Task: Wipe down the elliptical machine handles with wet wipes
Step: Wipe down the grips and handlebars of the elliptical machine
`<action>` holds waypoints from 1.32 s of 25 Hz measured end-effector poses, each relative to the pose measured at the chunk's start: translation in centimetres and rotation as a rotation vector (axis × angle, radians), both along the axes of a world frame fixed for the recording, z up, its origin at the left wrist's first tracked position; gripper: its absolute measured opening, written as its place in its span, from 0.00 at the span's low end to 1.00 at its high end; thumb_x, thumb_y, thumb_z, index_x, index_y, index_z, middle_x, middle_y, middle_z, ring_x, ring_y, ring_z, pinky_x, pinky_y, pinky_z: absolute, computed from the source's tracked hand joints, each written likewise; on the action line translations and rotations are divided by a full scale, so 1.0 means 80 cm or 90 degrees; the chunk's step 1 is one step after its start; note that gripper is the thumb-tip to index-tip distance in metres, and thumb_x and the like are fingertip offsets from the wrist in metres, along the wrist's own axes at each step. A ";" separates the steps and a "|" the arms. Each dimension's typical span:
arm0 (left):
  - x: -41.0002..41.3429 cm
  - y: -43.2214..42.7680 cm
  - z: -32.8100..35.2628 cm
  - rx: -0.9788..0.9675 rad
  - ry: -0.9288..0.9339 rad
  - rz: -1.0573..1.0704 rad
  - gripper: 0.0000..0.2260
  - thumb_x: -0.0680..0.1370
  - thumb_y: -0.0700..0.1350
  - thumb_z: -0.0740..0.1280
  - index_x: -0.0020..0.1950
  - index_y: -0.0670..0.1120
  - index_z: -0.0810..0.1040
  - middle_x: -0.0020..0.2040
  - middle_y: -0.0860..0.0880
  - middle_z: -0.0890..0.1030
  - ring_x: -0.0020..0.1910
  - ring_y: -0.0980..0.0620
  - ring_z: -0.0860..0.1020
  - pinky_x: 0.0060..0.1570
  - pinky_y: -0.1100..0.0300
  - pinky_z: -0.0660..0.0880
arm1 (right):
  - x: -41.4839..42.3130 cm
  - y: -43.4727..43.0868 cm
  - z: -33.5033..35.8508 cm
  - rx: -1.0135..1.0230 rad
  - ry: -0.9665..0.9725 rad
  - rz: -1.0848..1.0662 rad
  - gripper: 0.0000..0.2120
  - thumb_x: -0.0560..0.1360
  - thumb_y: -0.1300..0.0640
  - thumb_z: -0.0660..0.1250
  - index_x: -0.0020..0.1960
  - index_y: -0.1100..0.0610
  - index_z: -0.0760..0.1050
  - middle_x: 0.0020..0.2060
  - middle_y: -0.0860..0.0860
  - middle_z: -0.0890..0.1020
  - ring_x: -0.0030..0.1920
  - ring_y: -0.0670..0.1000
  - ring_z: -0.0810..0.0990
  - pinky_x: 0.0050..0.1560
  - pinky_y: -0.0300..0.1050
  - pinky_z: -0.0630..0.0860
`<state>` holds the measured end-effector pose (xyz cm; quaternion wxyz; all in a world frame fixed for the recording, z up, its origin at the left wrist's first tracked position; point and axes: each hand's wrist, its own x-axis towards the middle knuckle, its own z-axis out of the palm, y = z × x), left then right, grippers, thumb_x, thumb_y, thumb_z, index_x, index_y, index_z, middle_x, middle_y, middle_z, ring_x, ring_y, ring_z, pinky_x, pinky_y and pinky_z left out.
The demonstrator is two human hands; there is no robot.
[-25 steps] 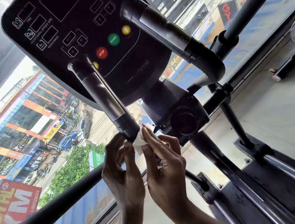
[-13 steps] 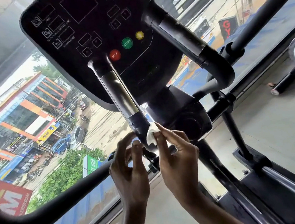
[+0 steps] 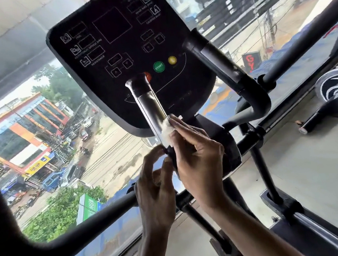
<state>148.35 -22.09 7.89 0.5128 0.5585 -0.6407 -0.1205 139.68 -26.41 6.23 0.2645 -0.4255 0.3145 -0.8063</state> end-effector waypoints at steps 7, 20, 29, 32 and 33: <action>0.003 -0.018 0.003 0.039 0.154 -0.054 0.08 0.79 0.54 0.67 0.55 0.56 0.82 0.55 0.52 0.85 0.56 0.50 0.84 0.59 0.36 0.79 | -0.006 -0.016 0.017 0.020 0.009 0.036 0.10 0.80 0.63 0.71 0.61 0.60 0.84 0.57 0.49 0.86 0.59 0.40 0.84 0.61 0.37 0.79; -0.005 -0.021 0.004 0.069 0.368 -0.148 0.08 0.77 0.53 0.67 0.55 0.58 0.81 0.51 0.51 0.86 0.52 0.49 0.83 0.54 0.48 0.78 | -0.017 -0.028 0.044 0.023 0.190 -0.040 0.06 0.80 0.55 0.74 0.55 0.54 0.87 0.50 0.43 0.88 0.52 0.39 0.86 0.54 0.41 0.83; -0.002 -0.023 0.009 0.086 0.449 -0.193 0.05 0.84 0.42 0.63 0.54 0.45 0.79 0.45 0.49 0.84 0.45 0.55 0.80 0.47 0.57 0.75 | -0.009 -0.057 0.079 -0.053 0.237 -0.127 0.11 0.79 0.59 0.74 0.61 0.60 0.84 0.57 0.51 0.86 0.59 0.38 0.83 0.59 0.36 0.80; 0.000 -0.025 0.007 0.092 0.461 -0.210 0.05 0.84 0.41 0.65 0.53 0.47 0.80 0.45 0.50 0.85 0.44 0.55 0.80 0.47 0.56 0.74 | -0.016 -0.070 0.100 -0.151 0.431 -0.253 0.11 0.81 0.61 0.71 0.62 0.62 0.84 0.61 0.55 0.85 0.62 0.47 0.83 0.63 0.42 0.79; 0.001 -0.025 0.006 0.091 0.467 -0.212 0.04 0.83 0.42 0.66 0.53 0.47 0.81 0.45 0.50 0.85 0.44 0.55 0.80 0.48 0.56 0.74 | -0.022 -0.072 0.099 -0.207 0.530 -0.294 0.11 0.81 0.62 0.71 0.62 0.62 0.84 0.63 0.56 0.84 0.64 0.51 0.83 0.66 0.44 0.78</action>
